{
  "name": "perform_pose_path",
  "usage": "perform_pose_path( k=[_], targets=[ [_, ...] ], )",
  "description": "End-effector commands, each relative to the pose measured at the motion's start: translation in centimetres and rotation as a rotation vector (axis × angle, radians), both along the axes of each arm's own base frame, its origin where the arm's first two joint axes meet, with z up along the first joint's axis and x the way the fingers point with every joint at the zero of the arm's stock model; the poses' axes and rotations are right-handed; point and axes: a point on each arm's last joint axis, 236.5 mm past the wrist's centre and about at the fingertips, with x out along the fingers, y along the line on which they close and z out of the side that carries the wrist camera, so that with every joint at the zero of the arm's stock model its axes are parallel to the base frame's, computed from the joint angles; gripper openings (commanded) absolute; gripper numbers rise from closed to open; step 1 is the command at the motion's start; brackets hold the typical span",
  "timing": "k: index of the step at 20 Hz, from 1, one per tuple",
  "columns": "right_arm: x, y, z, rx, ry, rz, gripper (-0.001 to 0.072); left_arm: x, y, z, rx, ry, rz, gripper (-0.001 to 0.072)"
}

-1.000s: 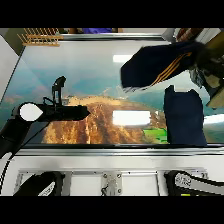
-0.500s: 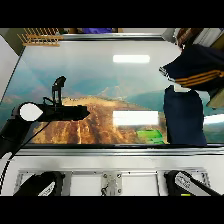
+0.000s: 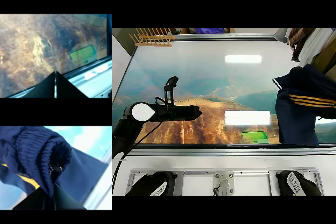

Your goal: Fold the clothes and pants, and hang the long-sleeved shirts on hangers.

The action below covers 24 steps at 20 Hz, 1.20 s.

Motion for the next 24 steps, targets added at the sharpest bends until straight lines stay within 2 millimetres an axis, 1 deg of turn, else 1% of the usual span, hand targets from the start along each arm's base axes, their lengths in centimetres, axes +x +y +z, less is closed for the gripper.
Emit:
perform_pose_path(
  k=[1, 3, 6, 8, 13, 14, 16, 17, 18, 19, 20, 21, 22, 23, 24],
  targets=[
    [-4.2, 2.0, -2.5, 0.077, 0.133, -0.035, 0.0017, -0.1, 0.0, 0.0, 0.006, -0.005, -0.014, 0.0008],
    [-5.7, 2.9, -3.9, 0.117, 0.199, -0.042, 0.0017, -0.4, 0.0, -0.2, 0.011, 0.002, -0.027, 0.0008],
    [-7.3, 3.9, -5.3, 0.160, 0.274, -0.044, 0.0018, -0.9, 0.0, -0.4, 0.019, 0.017, -0.046, 0.0008],
    [-7.9, 4.2, -5.8, 0.177, 0.305, -0.045, 0.0019, -1.0, 0.0, -0.4, 0.024, 0.013, -0.057, 0.0008],
    [-9.5, 4.7, -6.6, 0.177, 0.393, 0.035, 0.0034, -1.1, 0.0, -0.5, 0.029, 0.009, -0.070, 0.0008],
    [-9.6, 4.7, -6.6, 0.174, 0.398, 0.054, 0.0114, -1.1, 0.0, -0.5, 0.029, 0.009, -0.070, 0.0008],
    [-9.5, 4.7, -6.6, 0.160, 0.407, 0.117, 0.0652, -1.1, 0.0, -0.5, 0.029, 0.009, -0.070, 0.0008],
    [-9.3, 4.6, -6.5, 0.142, 0.404, 0.159, 0.0688, -1.1, 0.0, -0.5, 0.030, 0.009, -0.070, 0.0008],
    [-8.8, 4.4, -6.2, 0.108, 0.384, 0.217, 0.0688, -1.1, 0.1, -0.5, 0.033, 0.009, -0.070, 0.0008],
    [-7.5, 4.3, -5.2, 0.053, 0.313, 0.292, 0.0687, -1.2, 0.1, -0.6, 0.035, 0.011, -0.072, 0.0008],
    [-5.9, 4.7, -3.7, -0.003, 0.216, 0.365, 0.0688, -1.2, 0.1, -0.6, 0.036, 0.013, -0.074, 0.0008],
    [-3.9, 5.6, -1.5, -0.062, 0.085, 0.448, 0.0688, -1.2, 0.1, -0.6, 0.036, 0.012, -0.073, 0.0008],
    [-2.0, 7.1, 0.9, -0.106, -0.051, 0.529, 0.0688, -1.2, 0.1, -0.6, 0.035, 0.013, -0.073, 0.0008],
    [-0.4, 9.5, 3.3, -0.125, -0.196, 0.619, 0.0688, -1.2, 0.1, -0.6, 0.035, 0.013, -0.073, 0.0008],
    [0.6, 12.0, 5.1, -0.112, -0.303, 0.701, 0.0687, -1.2, 0.1, -0.6, 0.035, 0.012, -0.073, 0.0008]
  ],
)
